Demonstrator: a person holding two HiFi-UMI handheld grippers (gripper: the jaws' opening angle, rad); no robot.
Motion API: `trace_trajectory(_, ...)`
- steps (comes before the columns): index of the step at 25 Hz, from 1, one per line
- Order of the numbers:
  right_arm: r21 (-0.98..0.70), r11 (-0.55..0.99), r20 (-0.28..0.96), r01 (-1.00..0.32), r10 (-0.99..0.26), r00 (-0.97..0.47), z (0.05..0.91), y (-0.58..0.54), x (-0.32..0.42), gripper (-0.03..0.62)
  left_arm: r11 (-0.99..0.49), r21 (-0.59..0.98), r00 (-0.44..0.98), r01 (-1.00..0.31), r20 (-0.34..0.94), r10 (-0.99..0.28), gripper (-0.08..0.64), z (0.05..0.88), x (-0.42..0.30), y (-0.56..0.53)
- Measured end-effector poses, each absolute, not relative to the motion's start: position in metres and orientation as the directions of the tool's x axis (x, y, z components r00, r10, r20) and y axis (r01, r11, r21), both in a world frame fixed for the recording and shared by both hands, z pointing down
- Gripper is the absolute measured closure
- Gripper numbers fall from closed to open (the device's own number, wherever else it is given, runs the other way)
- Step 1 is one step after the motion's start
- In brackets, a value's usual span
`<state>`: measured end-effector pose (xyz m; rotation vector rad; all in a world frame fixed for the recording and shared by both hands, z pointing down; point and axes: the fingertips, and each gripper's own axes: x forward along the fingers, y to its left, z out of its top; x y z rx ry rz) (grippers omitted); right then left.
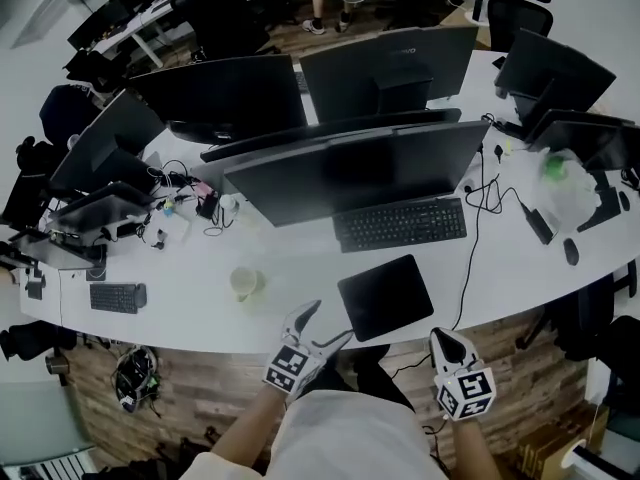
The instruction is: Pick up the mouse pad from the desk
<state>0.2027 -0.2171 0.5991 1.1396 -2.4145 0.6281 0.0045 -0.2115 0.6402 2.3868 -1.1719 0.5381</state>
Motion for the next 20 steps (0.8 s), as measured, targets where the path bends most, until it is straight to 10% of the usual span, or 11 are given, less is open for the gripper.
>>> trace_trajectory(20, -0.292, 0.541, 0.612, -0.789, -0.528, -0.589, 0.667, -0.258, 0.204, 0.580, -0.629, 0.140, 0.487, -0.764, 0.766, -0.421, 0.109, 0.824, 0.029, -0.255)
